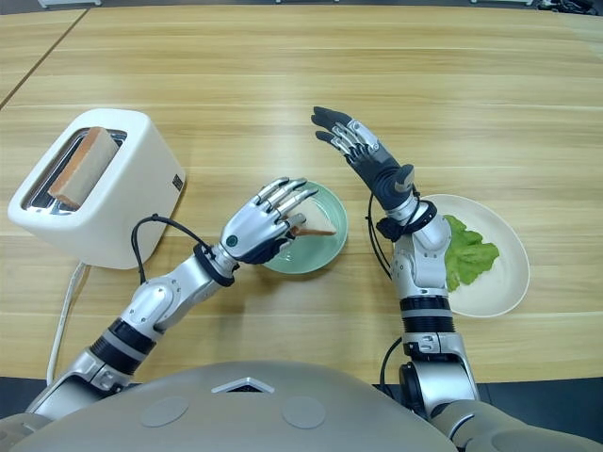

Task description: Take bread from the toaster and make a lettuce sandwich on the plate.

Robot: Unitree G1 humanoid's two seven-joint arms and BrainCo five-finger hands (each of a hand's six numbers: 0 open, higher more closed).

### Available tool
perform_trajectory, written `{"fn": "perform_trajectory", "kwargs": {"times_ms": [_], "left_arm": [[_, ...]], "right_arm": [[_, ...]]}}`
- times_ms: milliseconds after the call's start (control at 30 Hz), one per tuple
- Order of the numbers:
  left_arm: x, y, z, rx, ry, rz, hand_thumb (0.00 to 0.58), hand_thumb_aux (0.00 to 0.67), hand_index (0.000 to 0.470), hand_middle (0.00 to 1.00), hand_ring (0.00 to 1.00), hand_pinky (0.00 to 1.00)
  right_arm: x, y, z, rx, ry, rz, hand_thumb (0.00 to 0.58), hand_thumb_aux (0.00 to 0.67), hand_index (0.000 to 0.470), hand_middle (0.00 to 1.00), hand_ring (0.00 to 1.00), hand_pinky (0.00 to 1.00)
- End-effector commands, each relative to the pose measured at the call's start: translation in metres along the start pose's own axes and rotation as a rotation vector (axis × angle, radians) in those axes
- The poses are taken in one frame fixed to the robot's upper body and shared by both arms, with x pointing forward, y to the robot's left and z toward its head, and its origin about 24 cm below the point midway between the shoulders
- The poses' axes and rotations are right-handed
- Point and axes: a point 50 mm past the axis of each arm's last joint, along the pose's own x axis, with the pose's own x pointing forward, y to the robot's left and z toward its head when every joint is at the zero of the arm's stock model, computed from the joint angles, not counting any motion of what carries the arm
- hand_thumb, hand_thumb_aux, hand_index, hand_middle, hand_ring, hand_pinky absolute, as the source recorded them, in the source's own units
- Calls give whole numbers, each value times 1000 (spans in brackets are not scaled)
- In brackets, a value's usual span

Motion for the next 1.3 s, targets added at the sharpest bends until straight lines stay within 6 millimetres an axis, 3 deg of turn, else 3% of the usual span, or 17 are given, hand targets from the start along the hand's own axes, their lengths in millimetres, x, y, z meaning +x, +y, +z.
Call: {"fn": "perform_trajectory", "kwargs": {"times_ms": [33,100,133,167,200,500,567,633,733,867,967,1100,1300], "left_arm": [[-10,-1,-1,29,35,-61,580,670,470,0,0,0],[-13,0,-4,33,63,-74,580,670,470,0,0,0],[-14,-1,-5,29,71,-80,526,465,326,0,0,0],[-15,-1,-5,26,77,-84,220,142,100,0,0,0],[-15,-1,-4,21,80,-87,0,0,0,0,0,0],[-17,6,-1,-15,121,-63,0,0,0,0,0,0],[-17,10,2,-41,133,-41,0,0,0,0,0,0],[-18,16,3,-64,158,-16,0,0,0,0,0,0],[-21,25,5,-138,206,20,0,0,0,0,0,0],[-26,36,10,-515,294,102,0,0,0,0,0,0],[-31,45,14,-747,310,154,0,0,0,0,0,0],[-36,49,15,-816,335,174,0,0,0,0,0,0],[-39,50,16,-842,350,170,0,0,0,0,0,0]], "right_arm": [[-2,0,2,-2,13,9,0,0,0,0,0,0],[-2,0,2,-2,13,9,0,0,0,0,0,0],[-2,0,2,-2,13,9,0,0,0,0,0,0],[-2,0,2,-3,13,8,0,0,0,0,0,0],[-3,0,2,-3,13,8,0,0,0,0,0,0],[-2,-9,8,-65,30,16,0,0,0,0,0,0],[-1,-14,14,-167,95,65,0,0,0,0,0,0],[-3,-28,31,-390,184,127,0,0,0,0,0,0],[-22,-49,69,-750,314,224,0,0,0,0,0,0],[-72,-73,96,-1105,593,388,0,0,0,0,0,0],[-104,-90,93,-1215,830,511,0,0,0,0,0,0],[-120,-107,89,-1394,956,657,0,0,0,0,0,0],[-152,-111,70,-1412,1085,805,0,0,0,0,0,0]]}}
